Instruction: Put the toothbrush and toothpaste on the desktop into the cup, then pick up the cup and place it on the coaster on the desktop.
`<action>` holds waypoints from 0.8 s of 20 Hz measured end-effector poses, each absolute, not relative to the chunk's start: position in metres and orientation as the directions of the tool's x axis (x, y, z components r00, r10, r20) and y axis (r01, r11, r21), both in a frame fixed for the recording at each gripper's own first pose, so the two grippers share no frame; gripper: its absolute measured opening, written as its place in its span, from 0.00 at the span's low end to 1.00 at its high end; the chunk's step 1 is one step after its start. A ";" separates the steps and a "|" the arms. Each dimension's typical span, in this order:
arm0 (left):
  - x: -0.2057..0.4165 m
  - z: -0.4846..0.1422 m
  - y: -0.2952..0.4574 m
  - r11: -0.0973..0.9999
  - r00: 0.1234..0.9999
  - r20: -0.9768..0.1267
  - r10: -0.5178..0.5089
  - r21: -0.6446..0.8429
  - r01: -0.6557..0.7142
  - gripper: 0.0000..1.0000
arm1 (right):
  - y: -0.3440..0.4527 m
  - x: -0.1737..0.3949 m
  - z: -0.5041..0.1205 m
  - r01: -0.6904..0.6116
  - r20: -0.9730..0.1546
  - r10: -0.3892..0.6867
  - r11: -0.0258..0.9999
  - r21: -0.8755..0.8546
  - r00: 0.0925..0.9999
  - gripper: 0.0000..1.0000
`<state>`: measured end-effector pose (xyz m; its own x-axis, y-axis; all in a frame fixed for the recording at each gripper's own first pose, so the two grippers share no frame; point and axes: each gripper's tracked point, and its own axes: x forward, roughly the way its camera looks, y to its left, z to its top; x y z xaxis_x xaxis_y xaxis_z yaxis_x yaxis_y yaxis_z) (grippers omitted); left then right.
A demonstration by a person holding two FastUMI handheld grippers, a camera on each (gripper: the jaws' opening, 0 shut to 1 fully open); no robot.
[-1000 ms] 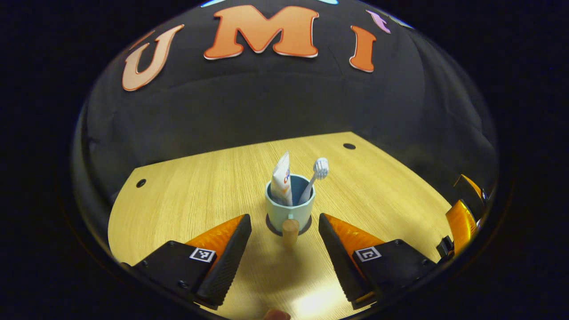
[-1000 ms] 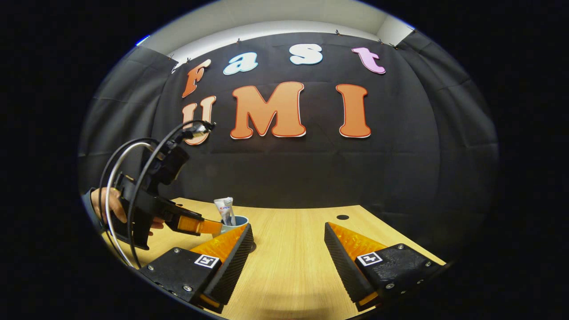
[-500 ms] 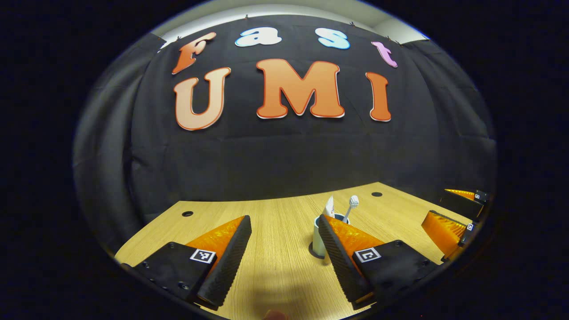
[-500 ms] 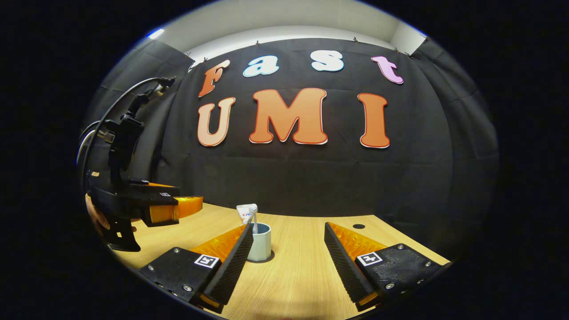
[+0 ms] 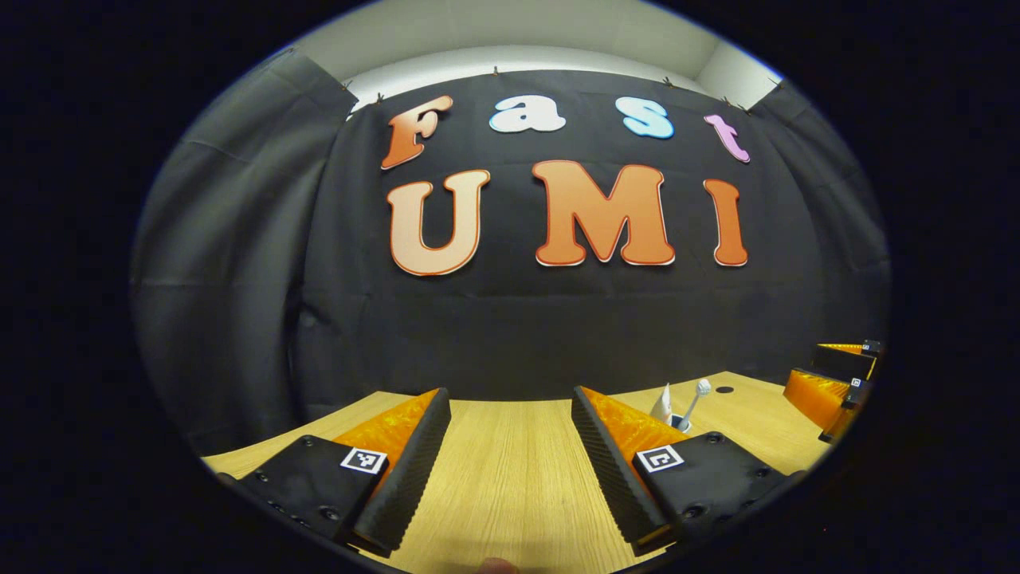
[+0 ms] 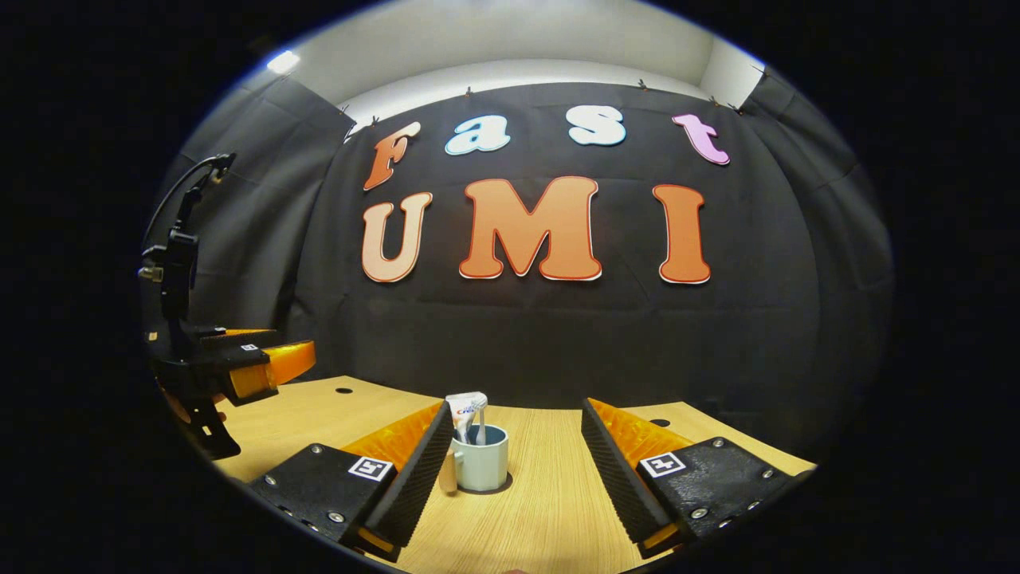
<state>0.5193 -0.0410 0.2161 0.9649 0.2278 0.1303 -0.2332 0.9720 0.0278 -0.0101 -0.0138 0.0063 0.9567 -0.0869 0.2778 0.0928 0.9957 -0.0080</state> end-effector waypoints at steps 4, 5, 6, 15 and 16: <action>0.520 0.215 -0.035 0.961 0.951 0.139 0.275 -0.012 -0.276 0.98 | -0.012 -0.010 0.009 0.107 0.304 -0.090 0.993 -0.041 0.948 0.97; 0.520 0.215 -0.034 0.960 0.950 0.142 0.278 -0.008 -0.279 0.98 | -0.009 -0.009 0.005 0.095 0.298 -0.082 0.995 -0.032 0.951 0.97; 0.519 0.216 -0.031 0.957 0.947 0.142 0.288 -0.002 -0.291 0.98 | -0.007 -0.009 0.003 0.089 0.291 -0.078 0.996 -0.025 0.953 0.97; 0.522 0.216 -0.037 0.965 0.952 0.165 0.258 -0.008 -0.261 0.98 | -0.025 -0.024 0.000 0.125 0.307 -0.120 0.992 0.004 0.944 0.98; 0.522 0.216 -0.038 0.966 0.953 0.164 0.254 -0.004 -0.257 0.98 | -0.029 -0.025 0.000 0.129 0.308 -0.125 0.992 0.007 0.943 0.98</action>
